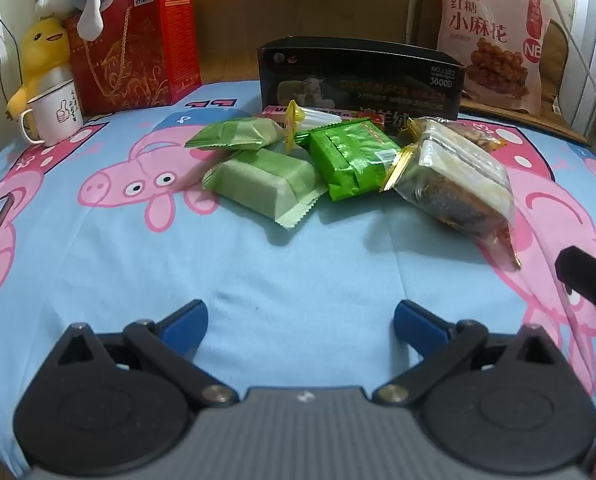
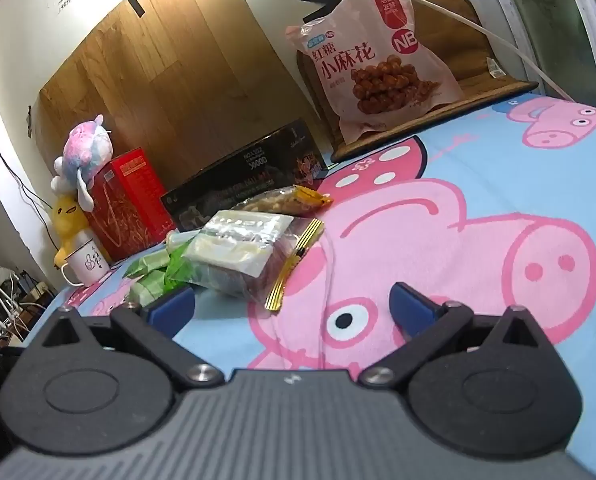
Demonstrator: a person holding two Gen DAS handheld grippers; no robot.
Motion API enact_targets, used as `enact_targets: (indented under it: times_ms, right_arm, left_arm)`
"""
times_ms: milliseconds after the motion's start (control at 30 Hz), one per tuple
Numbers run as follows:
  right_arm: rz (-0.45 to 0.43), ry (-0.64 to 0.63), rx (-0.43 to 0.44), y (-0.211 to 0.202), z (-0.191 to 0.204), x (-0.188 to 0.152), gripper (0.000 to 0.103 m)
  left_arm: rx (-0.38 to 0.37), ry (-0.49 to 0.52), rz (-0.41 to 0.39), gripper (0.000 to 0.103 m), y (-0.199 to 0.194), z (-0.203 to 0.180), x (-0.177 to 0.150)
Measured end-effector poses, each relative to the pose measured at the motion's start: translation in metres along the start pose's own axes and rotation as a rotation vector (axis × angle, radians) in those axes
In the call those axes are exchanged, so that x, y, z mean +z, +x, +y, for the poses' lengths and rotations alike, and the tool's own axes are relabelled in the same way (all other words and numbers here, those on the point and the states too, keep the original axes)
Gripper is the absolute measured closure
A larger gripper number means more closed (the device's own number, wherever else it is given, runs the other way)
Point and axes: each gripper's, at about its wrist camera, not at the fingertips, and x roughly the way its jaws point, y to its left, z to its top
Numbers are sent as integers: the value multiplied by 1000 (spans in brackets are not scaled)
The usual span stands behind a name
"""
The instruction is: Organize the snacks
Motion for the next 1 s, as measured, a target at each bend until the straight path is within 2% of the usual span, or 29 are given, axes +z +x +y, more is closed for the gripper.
enact_targets:
  times_ms: [367, 1000]
  right_arm:
    - [-1, 49, 25, -1, -4, 0, 0]
    - [22, 3, -30, 3, 6, 1, 0]
  left_arm:
    - [0, 4, -9, 0, -3, 2, 1]
    - [-21, 22, -16, 0, -3, 3, -2]
